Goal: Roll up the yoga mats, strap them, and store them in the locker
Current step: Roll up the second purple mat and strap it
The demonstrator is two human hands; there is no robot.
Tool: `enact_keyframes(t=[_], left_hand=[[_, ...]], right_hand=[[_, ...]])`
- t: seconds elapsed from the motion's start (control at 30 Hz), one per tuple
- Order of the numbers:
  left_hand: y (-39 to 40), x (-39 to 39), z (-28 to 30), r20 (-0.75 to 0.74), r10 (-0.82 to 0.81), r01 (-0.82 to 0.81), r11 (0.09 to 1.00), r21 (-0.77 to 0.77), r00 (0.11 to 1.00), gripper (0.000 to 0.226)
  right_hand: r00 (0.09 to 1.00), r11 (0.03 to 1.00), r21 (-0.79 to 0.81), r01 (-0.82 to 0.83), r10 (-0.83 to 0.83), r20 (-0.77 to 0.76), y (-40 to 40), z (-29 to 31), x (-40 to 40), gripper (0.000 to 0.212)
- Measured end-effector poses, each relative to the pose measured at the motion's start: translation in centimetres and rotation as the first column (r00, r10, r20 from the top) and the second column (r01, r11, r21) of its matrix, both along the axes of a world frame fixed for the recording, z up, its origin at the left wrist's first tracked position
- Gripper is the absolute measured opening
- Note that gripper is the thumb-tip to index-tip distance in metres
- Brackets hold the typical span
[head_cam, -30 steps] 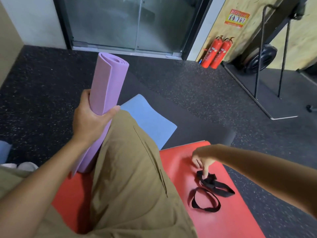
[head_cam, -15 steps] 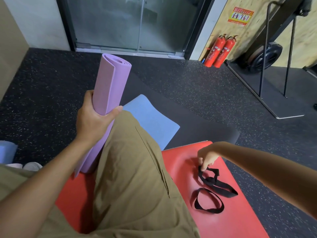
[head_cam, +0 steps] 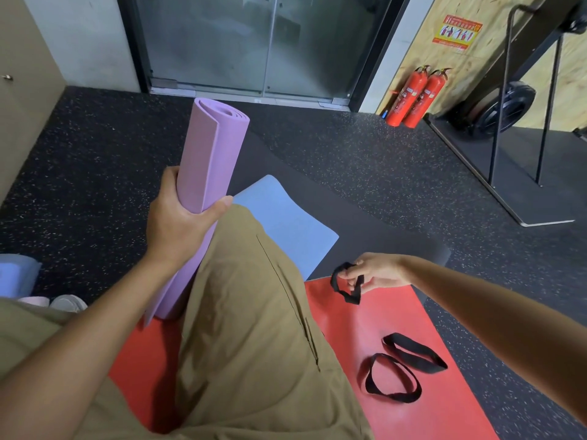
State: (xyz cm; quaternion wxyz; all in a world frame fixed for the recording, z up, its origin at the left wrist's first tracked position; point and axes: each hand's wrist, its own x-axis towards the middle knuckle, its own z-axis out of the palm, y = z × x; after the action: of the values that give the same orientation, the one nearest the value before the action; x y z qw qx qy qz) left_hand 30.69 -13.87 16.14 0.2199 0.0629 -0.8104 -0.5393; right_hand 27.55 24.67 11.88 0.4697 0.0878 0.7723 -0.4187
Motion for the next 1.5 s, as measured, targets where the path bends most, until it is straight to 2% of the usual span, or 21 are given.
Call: enact_keyframes(t=[0.07, 0.13, 0.23, 0.3, 0.4, 0.47, 0.53, 0.63, 0.77, 0.87, 0.93, 1.07, 1.3, 1.37, 1.43, 1.5], left_hand=[[-0.2, -0.1, -0.1, -0.002, -0.003, 0.003, 1.000, 0.002, 1.000, 0.062], [-0.3, -0.1, -0.2, 0.000, 0.004, -0.004, 1.000, 0.001, 1.000, 0.065], [-0.4, -0.1, -0.1, 0.016, 0.024, -0.024, 1.000, 0.002, 1.000, 0.064], [-0.6, -0.2, -0.1, 0.018, 0.027, -0.028, 0.999, 0.017, 0.999, 0.063], [-0.7, -0.2, -0.1, 0.028, 0.046, -0.046, 0.999, 0.019, 0.999, 0.064], [-0.6, -0.2, -0.1, 0.038, 0.048, -0.049, 0.999, 0.017, 0.998, 0.066], [-0.6, -0.2, -0.1, 0.043, 0.045, -0.046, 0.999, 0.021, 0.998, 0.067], [-0.7, -0.2, 0.0, 0.052, 0.045, -0.047, 0.999, 0.028, 0.998, 0.069], [-0.9, -0.3, 0.0, 0.067, 0.056, -0.058, 0.998, 0.030, 0.996, 0.071], [-0.9, -0.3, 0.0, 0.068, 0.057, -0.059, 0.998, 0.026, 0.996, 0.072], [-1.0, -0.4, 0.0, 0.074, 0.058, -0.059, 0.998, 0.024, 0.996, 0.072], [-1.1, -0.6, -0.2, 0.081, 0.063, -0.066, 0.998, 0.025, 0.995, 0.073], [-1.5, -0.9, -0.5, 0.079, 0.065, -0.071, 0.995, 0.070, 0.995, 0.071], [-1.7, -1.0, -0.4, 0.080, 0.069, -0.076, 0.994, 0.081, 0.994, 0.070], [-1.8, -1.0, -0.4, 0.083, 0.071, -0.079, 0.993, 0.089, 0.994, 0.069], [-1.9, -1.1, -0.5, 0.087, 0.075, -0.083, 0.992, 0.093, 0.993, 0.069]], right_hand=[[0.992, 0.982, -0.144, 0.120, -0.123, -0.011, -1.1, 0.3, -0.2, 0.020], [0.981, 0.926, -0.329, 0.188, -0.196, 0.009, -2.4, 0.7, -0.2, 0.025], [0.945, 0.757, -0.579, 0.302, -0.318, 0.077, -4.3, 1.9, -0.4, 0.025], [0.912, 0.612, -0.704, 0.361, -0.389, 0.130, -5.6, 2.8, -0.6, 0.031], [0.877, 0.407, -0.828, 0.384, -0.442, 0.190, -8.1, 4.4, -0.6, 0.023], [0.856, 0.311, -0.869, 0.385, -0.472, 0.210, -9.8, 5.7, -0.3, 0.037], [0.862, 0.266, -0.899, 0.347, -0.468, 0.194, -11.3, 6.9, -0.1, 0.050], [0.864, 0.274, -0.920, 0.280, -0.490, 0.117, -13.2, 8.4, -0.1, 0.048], [0.858, 0.339, -0.920, 0.199, -0.514, -0.004, -15.3, 9.5, -0.1, 0.047], [0.842, 0.385, -0.906, 0.174, -0.536, -0.066, -16.7, 9.7, 0.0, 0.038], [0.841, 0.431, -0.892, 0.138, -0.527, -0.125, -17.5, 9.7, 0.1, 0.044], [0.817, 0.505, -0.855, 0.121, -0.540, -0.204, -18.6, 9.9, 0.1, 0.045], [0.768, 0.555, -0.826, 0.094, -0.569, -0.295, -18.8, 10.8, -1.2, 0.041], [0.768, 0.532, -0.836, 0.136, -0.589, -0.250, -19.1, 11.5, -1.5, 0.041], [0.769, 0.462, -0.872, 0.160, -0.613, -0.183, -19.2, 12.1, -1.8, 0.037], [0.777, 0.434, -0.892, 0.127, -0.603, -0.182, -19.2, 12.5, -2.2, 0.040]])
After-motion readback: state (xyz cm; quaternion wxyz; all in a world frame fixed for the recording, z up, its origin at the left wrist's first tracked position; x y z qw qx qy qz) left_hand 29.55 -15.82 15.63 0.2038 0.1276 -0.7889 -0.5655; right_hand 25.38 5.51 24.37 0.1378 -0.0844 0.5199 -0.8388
